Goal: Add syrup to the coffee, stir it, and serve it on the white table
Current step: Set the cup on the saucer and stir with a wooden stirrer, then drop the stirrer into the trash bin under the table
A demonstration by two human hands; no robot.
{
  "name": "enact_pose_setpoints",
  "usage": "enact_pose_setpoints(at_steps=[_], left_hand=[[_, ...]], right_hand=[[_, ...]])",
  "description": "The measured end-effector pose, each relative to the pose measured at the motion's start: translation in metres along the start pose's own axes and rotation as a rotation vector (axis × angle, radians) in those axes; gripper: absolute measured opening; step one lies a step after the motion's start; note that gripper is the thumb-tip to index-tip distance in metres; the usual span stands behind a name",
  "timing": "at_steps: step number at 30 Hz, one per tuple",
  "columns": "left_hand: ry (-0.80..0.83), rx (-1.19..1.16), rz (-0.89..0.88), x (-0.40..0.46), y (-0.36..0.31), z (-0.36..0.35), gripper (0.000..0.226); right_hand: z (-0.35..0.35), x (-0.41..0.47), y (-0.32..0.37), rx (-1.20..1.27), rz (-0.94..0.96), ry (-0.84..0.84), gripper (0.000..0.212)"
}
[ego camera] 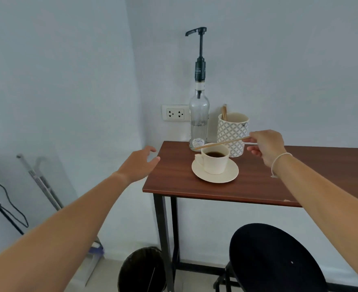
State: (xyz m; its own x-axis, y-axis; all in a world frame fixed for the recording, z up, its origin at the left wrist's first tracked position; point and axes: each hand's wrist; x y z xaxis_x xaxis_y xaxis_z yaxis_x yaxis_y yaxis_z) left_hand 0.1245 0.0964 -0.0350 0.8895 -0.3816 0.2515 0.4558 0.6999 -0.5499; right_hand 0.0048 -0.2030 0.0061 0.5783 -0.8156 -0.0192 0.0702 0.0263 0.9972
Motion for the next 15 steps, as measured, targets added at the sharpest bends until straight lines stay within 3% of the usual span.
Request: enact_pose_setpoints(at_steps=[8,15], left_hand=[[-0.032,0.273,-0.115,0.034,0.072,0.042,0.049],[-0.057,0.574,-0.354,0.092,0.139,0.070,0.057]], right_hand=[[-0.082,-0.056,0.020,-0.062,0.160,0.029,0.007],[-0.193,-0.100,0.014,-0.252,0.346,-0.021,0.003]])
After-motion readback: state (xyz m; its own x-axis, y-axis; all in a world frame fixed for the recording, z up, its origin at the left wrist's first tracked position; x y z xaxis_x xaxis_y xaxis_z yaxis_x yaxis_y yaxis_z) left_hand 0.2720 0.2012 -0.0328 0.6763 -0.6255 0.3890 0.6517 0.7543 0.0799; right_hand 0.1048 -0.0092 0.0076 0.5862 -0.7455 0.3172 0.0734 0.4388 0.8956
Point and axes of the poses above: each hand's wrist, its own x-axis towards the middle knuckle, its own z-axis out of the back of the hand, y = z × x, and after that the axes turned 6 degrees about -y, right-handed
